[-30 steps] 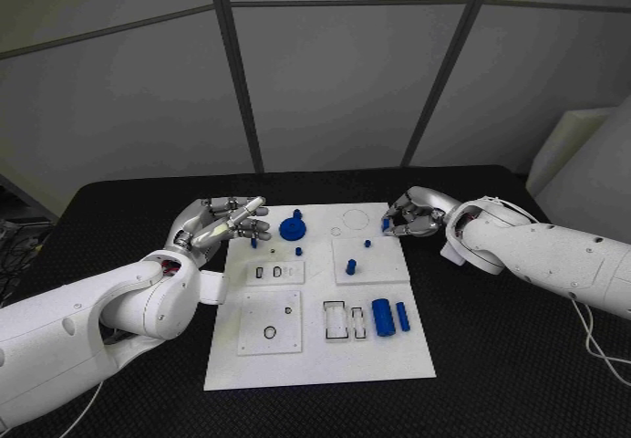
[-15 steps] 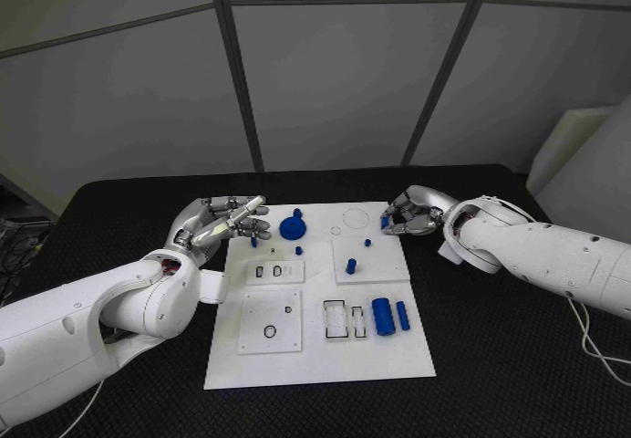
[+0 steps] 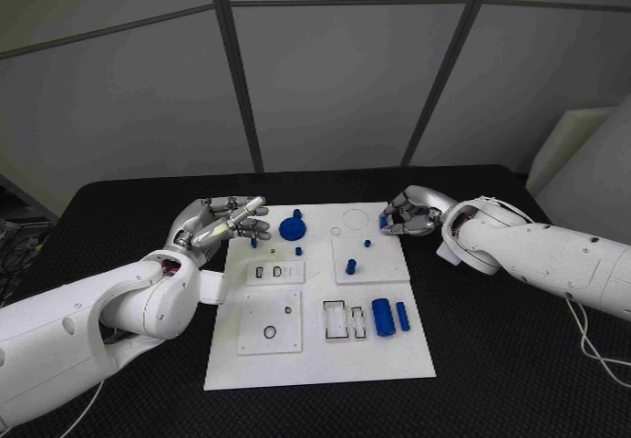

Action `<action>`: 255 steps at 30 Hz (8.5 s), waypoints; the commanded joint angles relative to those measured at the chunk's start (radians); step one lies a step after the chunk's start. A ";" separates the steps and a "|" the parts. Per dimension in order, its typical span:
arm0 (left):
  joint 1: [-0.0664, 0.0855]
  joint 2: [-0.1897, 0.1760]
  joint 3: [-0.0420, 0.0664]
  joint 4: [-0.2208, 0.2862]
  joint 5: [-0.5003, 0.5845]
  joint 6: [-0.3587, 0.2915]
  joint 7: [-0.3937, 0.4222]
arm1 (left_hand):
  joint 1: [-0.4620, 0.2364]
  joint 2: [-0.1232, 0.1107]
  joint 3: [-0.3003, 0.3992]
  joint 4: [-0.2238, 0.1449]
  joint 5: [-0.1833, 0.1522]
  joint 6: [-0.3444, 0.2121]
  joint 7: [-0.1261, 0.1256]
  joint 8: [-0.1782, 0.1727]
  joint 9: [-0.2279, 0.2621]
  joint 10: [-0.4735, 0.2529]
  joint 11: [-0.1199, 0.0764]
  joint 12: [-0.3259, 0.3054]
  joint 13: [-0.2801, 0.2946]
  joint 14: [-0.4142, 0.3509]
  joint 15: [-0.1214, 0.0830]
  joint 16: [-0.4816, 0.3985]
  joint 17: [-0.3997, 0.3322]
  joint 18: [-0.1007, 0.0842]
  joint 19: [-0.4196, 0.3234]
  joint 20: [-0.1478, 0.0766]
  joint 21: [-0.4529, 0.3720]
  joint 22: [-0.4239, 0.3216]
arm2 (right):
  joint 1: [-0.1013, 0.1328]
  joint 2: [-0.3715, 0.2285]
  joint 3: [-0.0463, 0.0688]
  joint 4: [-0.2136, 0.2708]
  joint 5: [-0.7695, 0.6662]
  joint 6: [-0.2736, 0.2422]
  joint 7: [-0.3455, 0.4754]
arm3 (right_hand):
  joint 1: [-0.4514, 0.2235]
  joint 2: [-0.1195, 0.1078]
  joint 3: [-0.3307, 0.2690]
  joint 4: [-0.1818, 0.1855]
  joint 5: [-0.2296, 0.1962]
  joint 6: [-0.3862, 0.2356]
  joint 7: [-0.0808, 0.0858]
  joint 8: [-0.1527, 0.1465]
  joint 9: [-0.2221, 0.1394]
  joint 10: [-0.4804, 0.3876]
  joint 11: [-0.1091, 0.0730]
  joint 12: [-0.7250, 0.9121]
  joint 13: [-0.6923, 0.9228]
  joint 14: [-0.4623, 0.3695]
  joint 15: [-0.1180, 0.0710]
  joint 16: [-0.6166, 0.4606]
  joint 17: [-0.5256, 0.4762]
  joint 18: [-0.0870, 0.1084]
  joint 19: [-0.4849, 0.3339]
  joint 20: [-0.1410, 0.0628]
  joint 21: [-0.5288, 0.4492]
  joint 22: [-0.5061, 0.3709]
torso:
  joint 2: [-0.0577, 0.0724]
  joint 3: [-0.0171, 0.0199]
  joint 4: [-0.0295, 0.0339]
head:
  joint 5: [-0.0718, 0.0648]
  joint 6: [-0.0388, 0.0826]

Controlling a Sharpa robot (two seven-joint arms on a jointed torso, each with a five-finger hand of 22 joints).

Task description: Assemble the parts on the task board

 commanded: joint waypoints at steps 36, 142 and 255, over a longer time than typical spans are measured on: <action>0.002 -0.015 0.001 -0.052 0.005 0.011 0.003 | 0.005 0.013 0.002 -0.008 -0.003 0.003 0.000 -0.006 0.000 -0.003 0.002 -0.006 0.001 -0.007 -0.003 -0.008 0.004 0.049 -0.008 0.000 0.006 0.002 | -0.001 0.194 0.002 0.262 -0.246 -0.067 -0.215 | -0.039 0.008 0.024 0.013 -0.038 0.029 -0.011 0.012 0.003 0.011 -0.013 0.008 0.082 0.087 -0.010 0.009 0.177 -0.015 0.013 -0.007 0.013 0.083 | -0.019 -0.0144 0.0013 | 0.101 -0.027; 0.002 0.000 0.001 -0.055 0.008 0.030 -0.012 | 0.012 0.017 0.008 -0.015 -0.003 0.002 0.000 -0.008 0.000 -0.004 0.002 -0.008 0.001 -0.007 -0.004 -0.012 0.007 0.049 -0.010 0.000 0.008 0.003 | -0.059 0.280 -0.016 0.205 -0.351 0.007 -0.266 | -0.101 -0.046 0.019 0.025 -0.063 -0.038 0.013 0.002 -0.010 -0.007 0.008 -0.008 0.068 0.087 0.007 0.007 0.177 -0.014 0.009 0.009 0.008 0.077 | -0.019 -0.0116 0.0003 | 0.107 -0.058; 0.246 0.317 -0.126 -0.345 -0.966 0.716 -0.946 | -0.207 0.084 -0.207 0.130 -0.020 -0.016 -0.144 0.482 0.321 0.211 -0.155 1.083 0.952 0.394 -0.159 1.347 1.265 -0.074 0.410 -0.145 0.983 1.097 | 0.034 -0.063 0.035 0.333 0.307 -0.166 -0.013 | -0.056 -0.109 0.091 0.062 -0.010 -0.043 0.037 0.011 -0.018 -0.283 0.040 -1.148 -1.099 -0.117 0.034 -1.197 -0.810 0.129 -0.313 0.028 -0.955 -1.000 | -0.071 0.0044 -0.0258 | 0.138 -0.078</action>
